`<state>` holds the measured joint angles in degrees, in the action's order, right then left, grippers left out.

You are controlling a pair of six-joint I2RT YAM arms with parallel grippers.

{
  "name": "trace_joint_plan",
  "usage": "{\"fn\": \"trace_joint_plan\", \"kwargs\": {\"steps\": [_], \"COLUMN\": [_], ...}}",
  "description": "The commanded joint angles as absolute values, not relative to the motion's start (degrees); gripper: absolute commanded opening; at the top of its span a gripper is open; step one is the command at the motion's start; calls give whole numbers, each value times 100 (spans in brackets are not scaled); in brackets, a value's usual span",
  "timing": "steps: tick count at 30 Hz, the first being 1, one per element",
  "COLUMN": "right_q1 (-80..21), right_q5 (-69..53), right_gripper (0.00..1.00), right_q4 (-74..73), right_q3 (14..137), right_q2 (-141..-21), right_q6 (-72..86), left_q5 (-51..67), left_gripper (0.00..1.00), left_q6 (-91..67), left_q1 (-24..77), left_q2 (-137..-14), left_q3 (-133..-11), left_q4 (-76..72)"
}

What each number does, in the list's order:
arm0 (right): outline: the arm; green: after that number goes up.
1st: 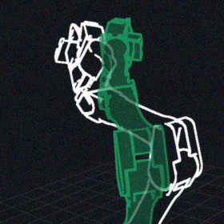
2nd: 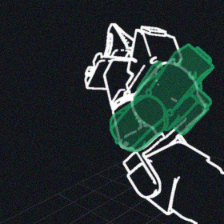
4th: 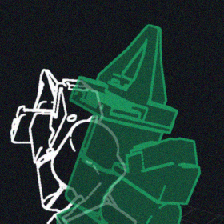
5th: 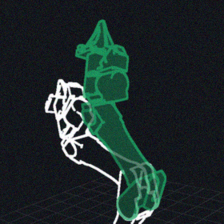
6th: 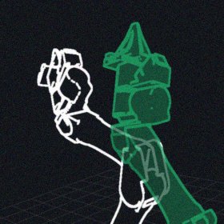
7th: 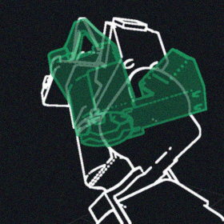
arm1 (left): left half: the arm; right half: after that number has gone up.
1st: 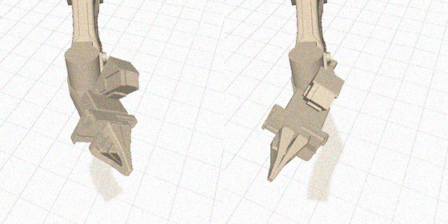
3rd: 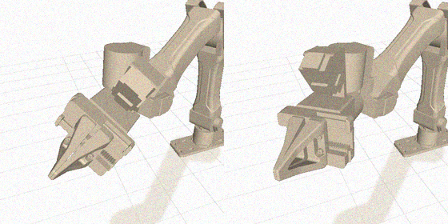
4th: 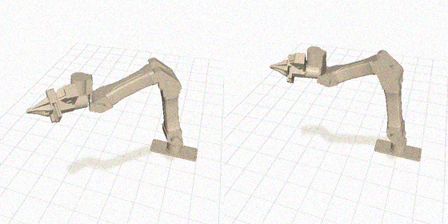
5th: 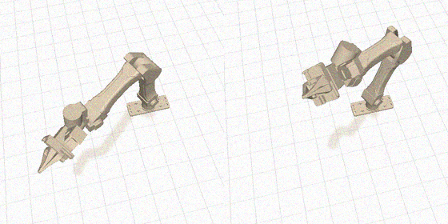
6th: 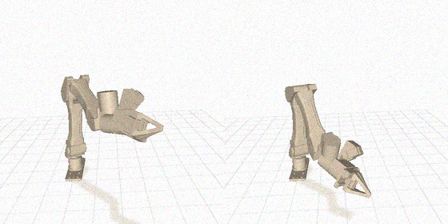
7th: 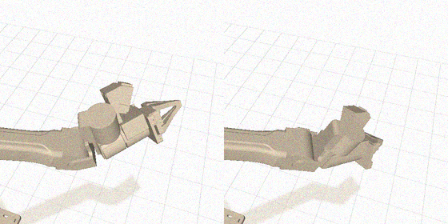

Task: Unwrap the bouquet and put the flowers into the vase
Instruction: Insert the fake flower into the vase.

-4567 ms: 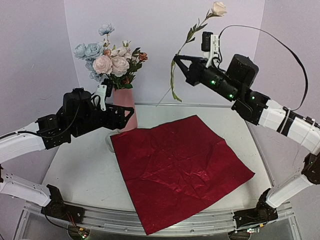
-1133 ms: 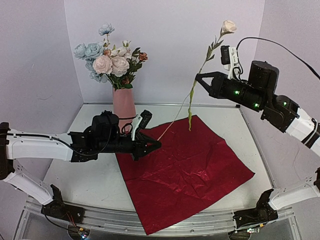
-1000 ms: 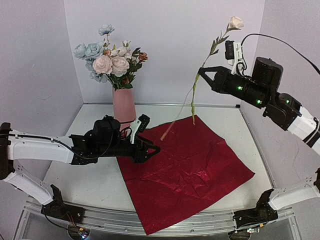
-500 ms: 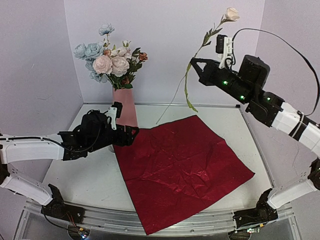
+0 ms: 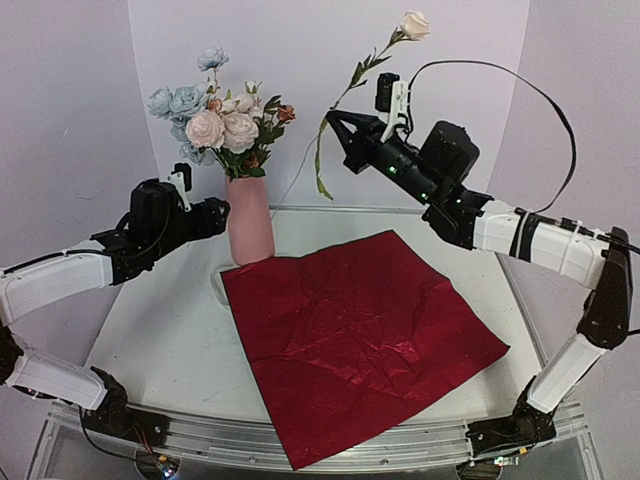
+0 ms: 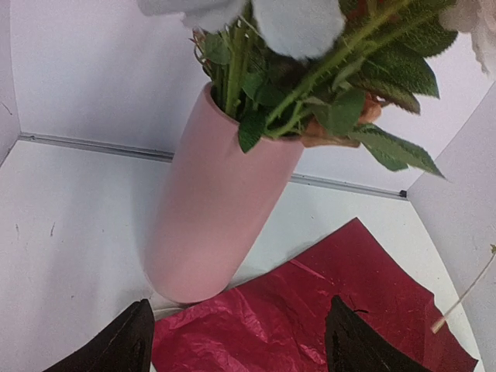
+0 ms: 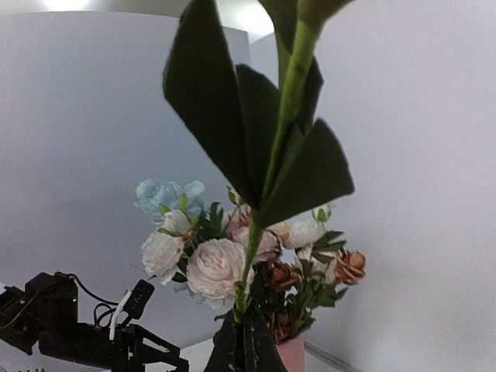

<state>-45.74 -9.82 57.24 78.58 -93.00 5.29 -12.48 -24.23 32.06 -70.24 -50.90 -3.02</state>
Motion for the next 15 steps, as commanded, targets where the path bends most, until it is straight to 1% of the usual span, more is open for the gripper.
{"fn": "trace_joint_plan", "kwargs": {"steps": [1,4,8,11,13,15], "right_q1": [-4796,-4824,-4822,-4822,-4825,-4824], "right_q5": [-1908,-2260,-2840,-3070,-3109,-3103], "right_gripper": [0,0,0,0,0,0], "right_q4": [8188,8322,8588,9132,9314,9097], "right_q3": [7876,8087,8361,8415,8446,8470], "right_q2": [-9677,-9972,-10385,-10650,-10730,-10666], "right_q6": [-596,-946,-1447,-1653,-1539,-1370], "left_q5": [-764,-583,-627,-506,-243,342], "left_gripper": [75,74,73,67,63,65], "left_q6": [-2756,-2844,-2853,-2863,-2856,-2649], "left_q1": [2949,2937,2927,2919,2916,2918], "left_q2": [-6876,-6727,-6486,-6427,-6437,-6390], "left_q3": [-5499,-5507,-5528,-5622,-5691,-5703], "left_q4": [-134,-138,-95,45,164,155]}}
